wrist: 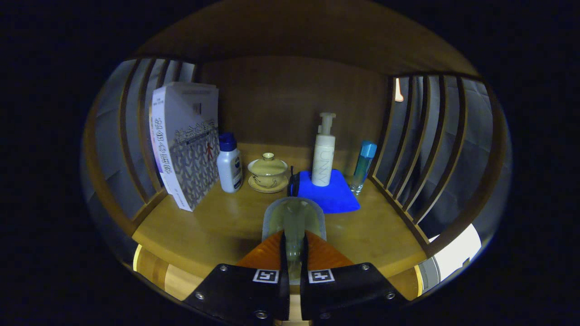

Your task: Pull open the drawer, take out the items inside it, and place them on the countertop above the cabinet.

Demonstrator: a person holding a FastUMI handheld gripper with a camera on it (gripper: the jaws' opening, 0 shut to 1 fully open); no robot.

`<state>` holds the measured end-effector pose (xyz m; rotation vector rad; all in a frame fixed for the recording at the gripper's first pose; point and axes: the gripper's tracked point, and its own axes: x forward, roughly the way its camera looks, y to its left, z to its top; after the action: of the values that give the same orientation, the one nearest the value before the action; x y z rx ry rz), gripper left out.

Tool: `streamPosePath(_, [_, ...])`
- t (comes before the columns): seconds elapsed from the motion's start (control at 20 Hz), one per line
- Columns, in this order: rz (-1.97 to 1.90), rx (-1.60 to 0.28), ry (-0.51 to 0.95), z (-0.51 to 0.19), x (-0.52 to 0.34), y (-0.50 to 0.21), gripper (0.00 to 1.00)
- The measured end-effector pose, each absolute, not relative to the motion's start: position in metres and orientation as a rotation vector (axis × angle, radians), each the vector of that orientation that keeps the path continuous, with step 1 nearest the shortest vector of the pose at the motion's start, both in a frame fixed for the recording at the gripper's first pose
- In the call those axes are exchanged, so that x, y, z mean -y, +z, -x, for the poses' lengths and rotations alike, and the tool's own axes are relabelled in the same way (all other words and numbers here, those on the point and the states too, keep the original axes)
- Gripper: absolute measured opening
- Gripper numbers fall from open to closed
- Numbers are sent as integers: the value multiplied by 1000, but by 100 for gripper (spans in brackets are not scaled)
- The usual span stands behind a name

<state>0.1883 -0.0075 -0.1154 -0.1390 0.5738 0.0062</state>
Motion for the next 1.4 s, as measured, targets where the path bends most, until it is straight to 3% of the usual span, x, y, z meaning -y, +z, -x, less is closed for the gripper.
streamPosePath(0.6, [82,-577,35,-216,7,-124,24])
streamPosePath(0.7, [106,-547,39,-215,5,-119,37])
streamPosePath(0.95, [106,-432,100,-193,-17,-81,95])
streamPosePath(1.4, [79,-147,173,-78,-52,-3,95])
